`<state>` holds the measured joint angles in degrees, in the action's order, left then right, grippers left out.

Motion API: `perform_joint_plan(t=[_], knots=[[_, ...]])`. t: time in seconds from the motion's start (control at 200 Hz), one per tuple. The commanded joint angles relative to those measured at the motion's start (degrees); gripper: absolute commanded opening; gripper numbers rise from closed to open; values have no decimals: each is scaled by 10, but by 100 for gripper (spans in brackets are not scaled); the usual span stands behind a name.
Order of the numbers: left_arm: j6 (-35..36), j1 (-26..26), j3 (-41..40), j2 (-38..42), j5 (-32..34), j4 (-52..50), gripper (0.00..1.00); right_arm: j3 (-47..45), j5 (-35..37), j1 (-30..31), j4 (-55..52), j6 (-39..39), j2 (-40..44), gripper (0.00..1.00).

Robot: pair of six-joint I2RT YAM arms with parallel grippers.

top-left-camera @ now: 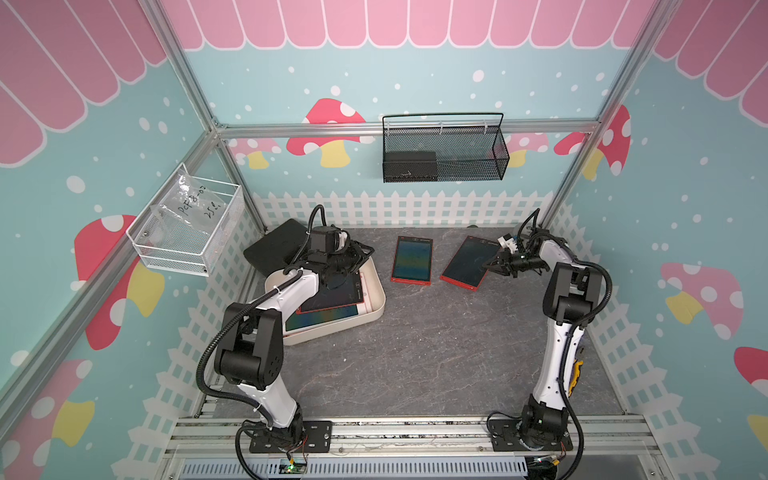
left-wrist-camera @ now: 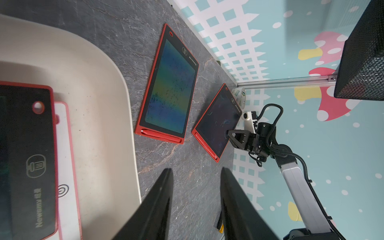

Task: Take out the writing tablet from the storage box
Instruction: Place the writing tablet at the center of the board.

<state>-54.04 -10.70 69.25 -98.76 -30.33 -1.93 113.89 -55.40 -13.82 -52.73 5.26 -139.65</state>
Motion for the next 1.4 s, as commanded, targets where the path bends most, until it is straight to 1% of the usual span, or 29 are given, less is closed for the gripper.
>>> perform_joint_plan(t=[0.0, 0.03, 0.1, 0.145, 0.19, 0.285, 0.38, 0.465, 0.605, 0.695, 0.846, 0.971, 1.121, 1.241, 1.306, 1.396], knots=[[-12, 8, -6, 1, -11, 12, 40, 20, 32, 0, -6, 9, -26, 27], [-12, 9, -7, 2, -11, 13, 40, 21, 35, -1, -5, 11, -28, 30], [-14, 11, -13, 5, -11, 16, 40, 23, 32, -1, -4, 14, -34, 32], [-18, 12, -19, 7, -11, 21, 40, 27, 32, -1, -3, 19, -38, 36], [-20, 13, -23, 7, -11, 25, 40, 33, 42, -1, 0, 30, -43, 41], [-20, 16, -23, 7, -15, 26, 40, 54, 58, -1, 3, 58, -58, 46], [-21, 19, -21, 5, -17, 25, 40, 88, 85, 1, 3, 94, -78, 50], [-20, 20, -18, 4, -20, 20, 40, 112, 129, 2, 4, 128, -87, 53], [-17, 23, -22, 11, -18, 12, 40, 144, 155, 14, 10, 160, -107, 54], [-16, 25, -28, 18, -14, 7, 40, 159, 169, 24, 17, 177, -124, 52], [-11, 29, -43, 36, -6, -7, 40, 198, 219, 36, 41, 218, -144, 52], [-7, 31, -56, 53, 2, -13, 40, 234, 242, 38, 45, 230, -165, 51], [-7, 33, -69, 65, 9, -14, 40, 237, 227, 40, 67, 209, -176, 51], [-7, 33, -78, 70, 10, -16, 40, 253, 224, 48, 66, 177, -186, 51], [-7, 33, -83, 72, 10, -16, 40, 256, 204, 58, 75, 148, -188, 50], [-9, 33, -87, 72, 11, -15, 40, 260, 211, 70, 74, 128, -191, 50]])
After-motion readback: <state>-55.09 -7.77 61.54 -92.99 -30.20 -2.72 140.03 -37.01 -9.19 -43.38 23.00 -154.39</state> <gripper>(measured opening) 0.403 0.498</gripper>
